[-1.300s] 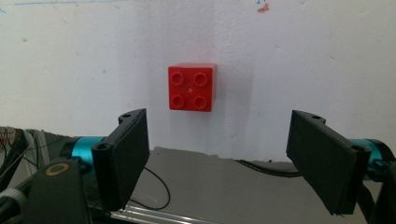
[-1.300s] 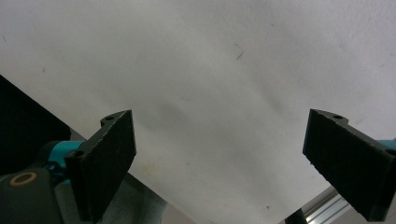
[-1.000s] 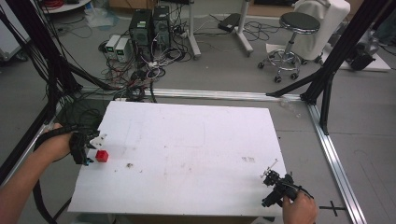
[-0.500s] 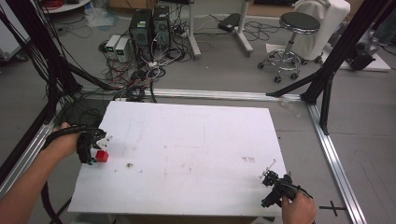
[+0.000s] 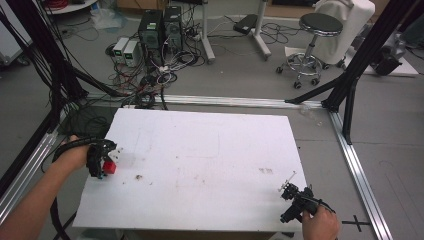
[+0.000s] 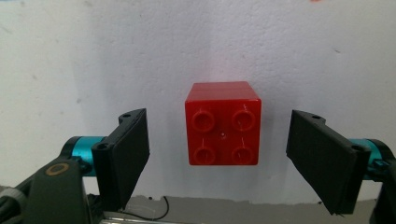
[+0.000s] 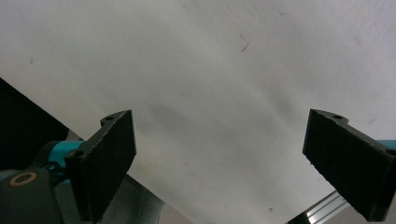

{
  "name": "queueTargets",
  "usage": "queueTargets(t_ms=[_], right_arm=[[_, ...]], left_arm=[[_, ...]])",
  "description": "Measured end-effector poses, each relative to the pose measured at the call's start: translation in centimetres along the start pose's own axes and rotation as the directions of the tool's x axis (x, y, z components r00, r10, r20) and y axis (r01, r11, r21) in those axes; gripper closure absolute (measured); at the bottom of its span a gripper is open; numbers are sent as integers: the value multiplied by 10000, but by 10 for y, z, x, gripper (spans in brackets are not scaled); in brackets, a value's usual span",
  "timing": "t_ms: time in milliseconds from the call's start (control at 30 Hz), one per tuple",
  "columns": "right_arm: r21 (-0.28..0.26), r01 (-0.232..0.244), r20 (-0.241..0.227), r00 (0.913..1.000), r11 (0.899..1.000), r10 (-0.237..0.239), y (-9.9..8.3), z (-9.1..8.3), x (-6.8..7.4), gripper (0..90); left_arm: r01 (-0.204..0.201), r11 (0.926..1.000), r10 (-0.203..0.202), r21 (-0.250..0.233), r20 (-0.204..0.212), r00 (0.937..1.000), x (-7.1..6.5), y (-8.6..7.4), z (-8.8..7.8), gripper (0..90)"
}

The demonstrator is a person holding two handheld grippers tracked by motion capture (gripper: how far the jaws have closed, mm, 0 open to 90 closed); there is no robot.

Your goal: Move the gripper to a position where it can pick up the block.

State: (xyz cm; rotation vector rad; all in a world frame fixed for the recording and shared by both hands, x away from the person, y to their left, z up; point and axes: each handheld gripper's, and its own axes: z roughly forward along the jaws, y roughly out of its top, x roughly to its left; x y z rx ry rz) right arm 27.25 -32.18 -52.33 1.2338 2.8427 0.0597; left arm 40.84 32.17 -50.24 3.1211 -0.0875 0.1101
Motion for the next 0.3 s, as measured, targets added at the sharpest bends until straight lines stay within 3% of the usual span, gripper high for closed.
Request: queueTargets(t_ms=[300], right_arm=[[-20, -8, 0, 10000, 10000, 8, 0, -1, 0, 89]], left_arm=[[18, 10000, -18, 45, 58, 10000, -1, 0, 2, 217]])
